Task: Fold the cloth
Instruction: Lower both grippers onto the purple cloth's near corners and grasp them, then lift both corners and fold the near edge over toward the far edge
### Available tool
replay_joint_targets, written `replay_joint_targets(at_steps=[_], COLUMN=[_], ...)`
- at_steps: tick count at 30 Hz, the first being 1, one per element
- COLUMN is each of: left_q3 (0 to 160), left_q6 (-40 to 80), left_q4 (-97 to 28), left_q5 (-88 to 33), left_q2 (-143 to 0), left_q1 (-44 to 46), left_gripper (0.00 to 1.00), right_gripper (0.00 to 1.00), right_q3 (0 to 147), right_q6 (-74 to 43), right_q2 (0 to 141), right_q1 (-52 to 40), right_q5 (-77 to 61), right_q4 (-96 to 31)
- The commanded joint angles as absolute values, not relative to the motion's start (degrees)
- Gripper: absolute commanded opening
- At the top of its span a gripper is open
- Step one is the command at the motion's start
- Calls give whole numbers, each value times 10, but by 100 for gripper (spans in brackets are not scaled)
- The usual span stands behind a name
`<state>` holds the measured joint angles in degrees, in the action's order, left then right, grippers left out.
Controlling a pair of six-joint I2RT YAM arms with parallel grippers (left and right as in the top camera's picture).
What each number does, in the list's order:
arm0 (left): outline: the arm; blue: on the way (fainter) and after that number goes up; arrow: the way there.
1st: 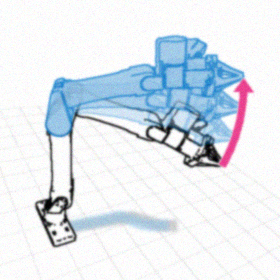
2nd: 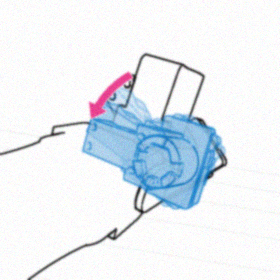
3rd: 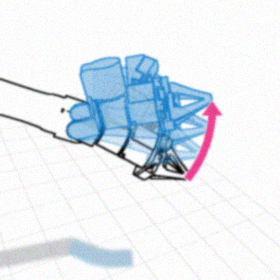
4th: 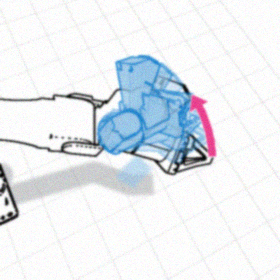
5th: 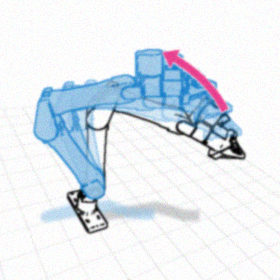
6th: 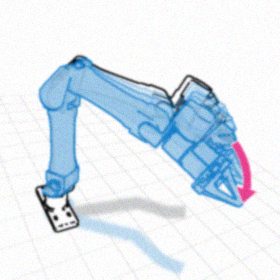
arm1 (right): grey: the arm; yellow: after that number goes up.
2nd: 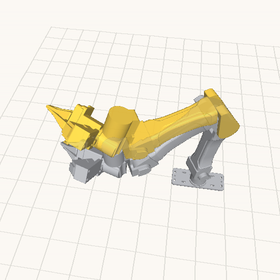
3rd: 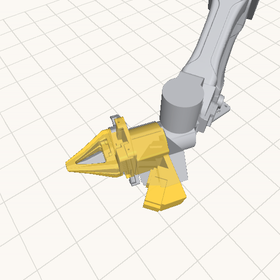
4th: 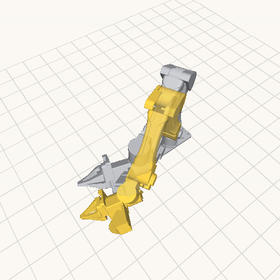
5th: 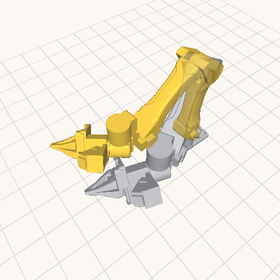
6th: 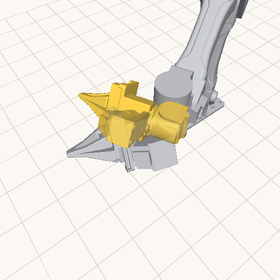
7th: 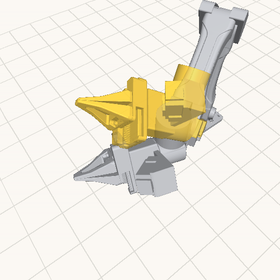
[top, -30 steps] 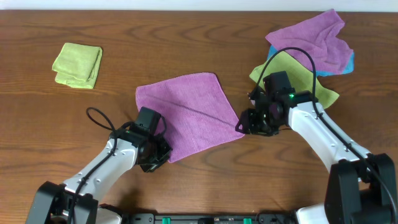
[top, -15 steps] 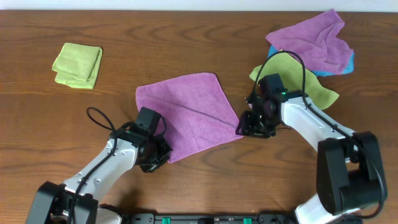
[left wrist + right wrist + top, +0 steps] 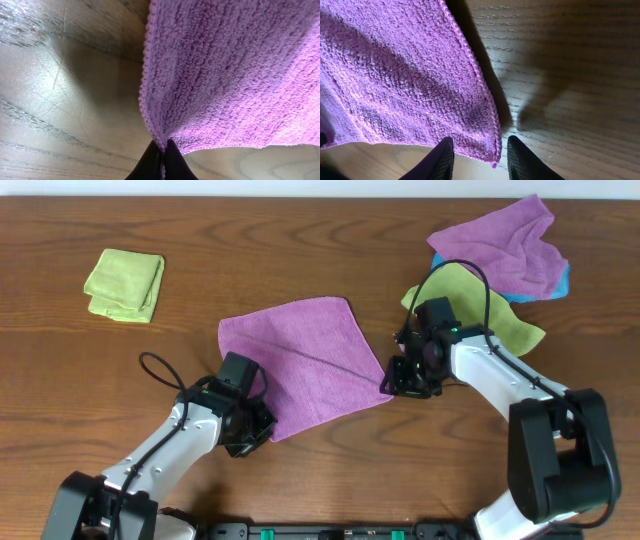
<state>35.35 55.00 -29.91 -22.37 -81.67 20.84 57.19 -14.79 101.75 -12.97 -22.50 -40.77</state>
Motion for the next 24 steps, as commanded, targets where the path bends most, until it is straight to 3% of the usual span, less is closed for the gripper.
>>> replay_joint_targets(at_steps=[1, 7, 8, 11, 18, 24], left_q3=[351, 351, 351, 351, 355, 355], left_q6=[538, 538, 538, 538, 507, 497], left_q4=[-299, -299, -298, -297, -306, -386], left_q5=[-225, -225, -225, -225, -262, -244], left_q2=[-821, -821, -821, -821, -789, -698], left_q1=[210, 210, 210, 210, 205, 205], left_gripper=[6, 6, 6, 6, 6, 6], right_gripper=[35, 33, 29, 1, 1, 2], right_q3=[569, 569, 569, 569, 626, 644], right_q6=[-143, -147, -148, -152, -153, -154], right_q2=[1027, 1056, 1056, 1057, 1039, 952], right_q1=[-128, -128, -128, -128, -126, -129], right_q5=[-225, -228, -229, -232, -244, -225], right_q4=[-400, -399, -399, -401, -507, -597])
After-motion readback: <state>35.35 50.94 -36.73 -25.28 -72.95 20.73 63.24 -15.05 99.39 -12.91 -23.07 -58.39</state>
